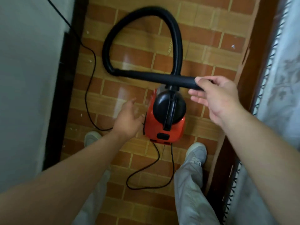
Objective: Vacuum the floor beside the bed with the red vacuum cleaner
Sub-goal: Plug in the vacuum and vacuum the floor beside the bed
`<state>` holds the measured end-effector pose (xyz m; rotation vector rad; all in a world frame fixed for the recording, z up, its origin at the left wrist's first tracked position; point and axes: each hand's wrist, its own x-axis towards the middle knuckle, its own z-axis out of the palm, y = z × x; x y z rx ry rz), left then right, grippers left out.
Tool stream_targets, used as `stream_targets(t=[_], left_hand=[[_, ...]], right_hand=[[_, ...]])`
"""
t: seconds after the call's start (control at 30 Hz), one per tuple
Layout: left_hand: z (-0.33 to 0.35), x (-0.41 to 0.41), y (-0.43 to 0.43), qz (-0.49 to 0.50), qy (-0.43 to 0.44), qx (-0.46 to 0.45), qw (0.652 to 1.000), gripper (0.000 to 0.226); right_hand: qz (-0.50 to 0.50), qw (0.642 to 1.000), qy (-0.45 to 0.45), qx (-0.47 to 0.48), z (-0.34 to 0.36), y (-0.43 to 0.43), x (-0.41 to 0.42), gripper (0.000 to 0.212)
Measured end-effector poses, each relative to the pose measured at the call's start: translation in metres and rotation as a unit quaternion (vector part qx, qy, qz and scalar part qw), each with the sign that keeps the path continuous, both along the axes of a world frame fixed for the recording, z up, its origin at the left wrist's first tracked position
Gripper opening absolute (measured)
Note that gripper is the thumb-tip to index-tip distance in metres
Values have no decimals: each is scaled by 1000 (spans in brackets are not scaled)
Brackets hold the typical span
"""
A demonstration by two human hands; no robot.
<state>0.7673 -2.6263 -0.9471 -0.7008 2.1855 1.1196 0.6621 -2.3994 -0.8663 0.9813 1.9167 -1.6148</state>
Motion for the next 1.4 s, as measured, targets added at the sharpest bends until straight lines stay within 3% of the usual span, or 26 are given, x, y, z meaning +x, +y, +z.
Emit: stream_targets(t=[0.17, 0.33, 0.53, 0.67, 0.93, 1.07, 1.23, 1.4], left_hand=[[90, -53, 25, -77, 122, -81, 986, 72], [163, -84, 62, -148, 180, -81, 969, 73], [255, -81, 98, -154, 214, -131, 956, 26], [329, -79, 115, -171, 239, -147, 944, 25], [459, -78, 145, -113, 314, -168, 927, 25], [498, -72, 152, -81, 322, -155, 930, 27], [521, -71, 134, -83, 334, -121, 931, 26], [548, -83, 100, -14, 351, -64, 934, 33]], right_hand=[[14, 999, 33, 13, 89, -9, -6, 18], [45, 996, 60, 45, 175, -11, -4, 20], [59, 991, 92, 74, 284, 9, 6, 24], [70, 989, 109, 71, 361, 30, 10, 25], [131, 983, 126, 3, 493, 64, 20, 17], [192, 977, 57, -70, 540, 72, 20, 18], [261, 954, 3, -150, 573, 71, 12, 27], [263, 949, 35, -172, 584, 41, 2, 27]])
